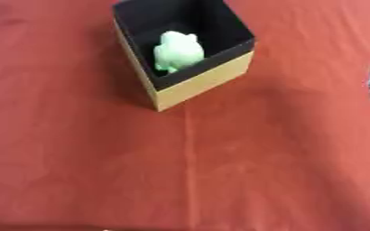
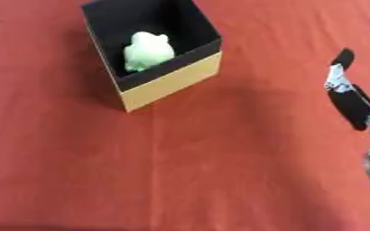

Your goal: Pick up objects on the table and place them in the box.

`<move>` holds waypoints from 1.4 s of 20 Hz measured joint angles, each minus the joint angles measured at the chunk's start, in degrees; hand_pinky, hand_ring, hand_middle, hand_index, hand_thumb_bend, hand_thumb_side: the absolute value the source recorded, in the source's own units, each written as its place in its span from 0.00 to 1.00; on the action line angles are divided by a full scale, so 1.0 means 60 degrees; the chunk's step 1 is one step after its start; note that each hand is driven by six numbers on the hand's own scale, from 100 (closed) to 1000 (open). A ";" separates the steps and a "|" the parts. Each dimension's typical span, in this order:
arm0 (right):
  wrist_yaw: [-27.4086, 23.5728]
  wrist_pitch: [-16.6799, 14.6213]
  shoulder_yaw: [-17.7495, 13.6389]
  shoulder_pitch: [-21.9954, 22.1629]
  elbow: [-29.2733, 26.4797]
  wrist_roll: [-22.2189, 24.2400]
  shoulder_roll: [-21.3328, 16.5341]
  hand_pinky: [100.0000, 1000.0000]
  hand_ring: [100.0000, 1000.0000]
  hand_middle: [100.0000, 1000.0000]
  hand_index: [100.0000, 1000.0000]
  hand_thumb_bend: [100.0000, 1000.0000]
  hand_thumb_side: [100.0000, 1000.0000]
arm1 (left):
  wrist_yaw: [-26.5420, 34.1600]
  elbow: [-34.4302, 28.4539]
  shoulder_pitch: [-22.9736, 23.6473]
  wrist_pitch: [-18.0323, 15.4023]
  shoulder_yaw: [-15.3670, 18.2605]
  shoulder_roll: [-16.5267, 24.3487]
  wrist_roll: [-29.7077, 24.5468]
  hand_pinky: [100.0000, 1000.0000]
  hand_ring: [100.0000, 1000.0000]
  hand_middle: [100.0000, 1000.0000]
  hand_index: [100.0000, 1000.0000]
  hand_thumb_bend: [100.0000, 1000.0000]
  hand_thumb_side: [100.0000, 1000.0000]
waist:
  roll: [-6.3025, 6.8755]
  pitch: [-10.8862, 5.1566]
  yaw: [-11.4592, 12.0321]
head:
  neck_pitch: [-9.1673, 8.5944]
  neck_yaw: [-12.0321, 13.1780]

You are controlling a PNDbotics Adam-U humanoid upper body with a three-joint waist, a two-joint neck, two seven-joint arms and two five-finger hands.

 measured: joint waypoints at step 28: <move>0.0025 -0.0265 -0.0121 -0.0265 0.0000 0.0230 -0.0074 0.52 0.49 0.61 0.84 0.00 0.49 | 0.2290 -0.2870 0.0566 -0.0006 -0.1728 -0.2137 -0.1836 0.08 0.36 0.45 0.56 0.19 0.01 | 0.0183 -0.0175 -0.0137 | 0.0001 -0.0576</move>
